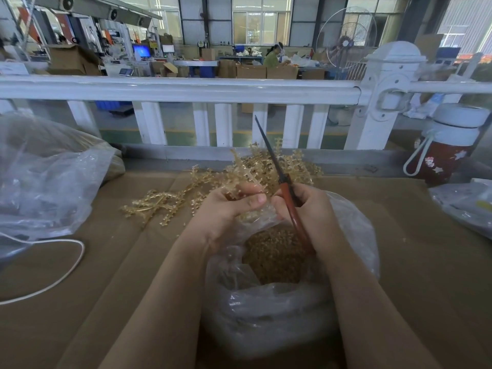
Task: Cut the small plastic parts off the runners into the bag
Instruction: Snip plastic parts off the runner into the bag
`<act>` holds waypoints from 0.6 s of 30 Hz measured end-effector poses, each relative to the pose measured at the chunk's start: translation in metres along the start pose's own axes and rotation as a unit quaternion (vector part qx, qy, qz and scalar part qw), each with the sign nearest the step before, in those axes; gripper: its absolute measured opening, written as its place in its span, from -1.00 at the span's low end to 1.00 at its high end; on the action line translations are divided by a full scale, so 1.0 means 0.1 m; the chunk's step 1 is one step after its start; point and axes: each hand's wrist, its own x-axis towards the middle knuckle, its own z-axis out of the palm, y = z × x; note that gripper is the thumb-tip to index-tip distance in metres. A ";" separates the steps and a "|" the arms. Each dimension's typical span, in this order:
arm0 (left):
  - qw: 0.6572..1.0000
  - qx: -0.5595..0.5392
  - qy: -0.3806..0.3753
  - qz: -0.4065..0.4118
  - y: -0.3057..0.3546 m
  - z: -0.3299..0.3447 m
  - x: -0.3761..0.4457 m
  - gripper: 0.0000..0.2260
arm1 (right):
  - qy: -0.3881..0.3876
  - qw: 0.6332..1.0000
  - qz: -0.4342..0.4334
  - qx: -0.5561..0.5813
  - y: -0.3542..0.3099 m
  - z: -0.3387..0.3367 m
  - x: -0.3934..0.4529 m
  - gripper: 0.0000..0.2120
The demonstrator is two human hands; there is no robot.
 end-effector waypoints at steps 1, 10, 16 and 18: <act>1.000 0.005 0.010 0.001 0.02 -0.02 0.00 -0.71 | 0.004 1.000 0.007 0.004 0.00 -0.01 0.00 -0.92; 0.995 0.080 0.048 0.036 0.07 -0.09 0.02 -0.80 | -0.009 1.000 -0.026 0.009 0.01 -0.03 -0.01 -0.88; 0.991 0.098 0.043 0.077 0.00 -0.04 0.05 -0.93 | -0.010 0.999 -0.036 -0.031 0.06 -0.02 0.01 -0.90; 0.989 0.106 0.035 0.095 0.00 -0.05 0.05 -0.95 | 0.001 0.998 -0.045 -0.041 0.07 -0.02 0.00 -0.81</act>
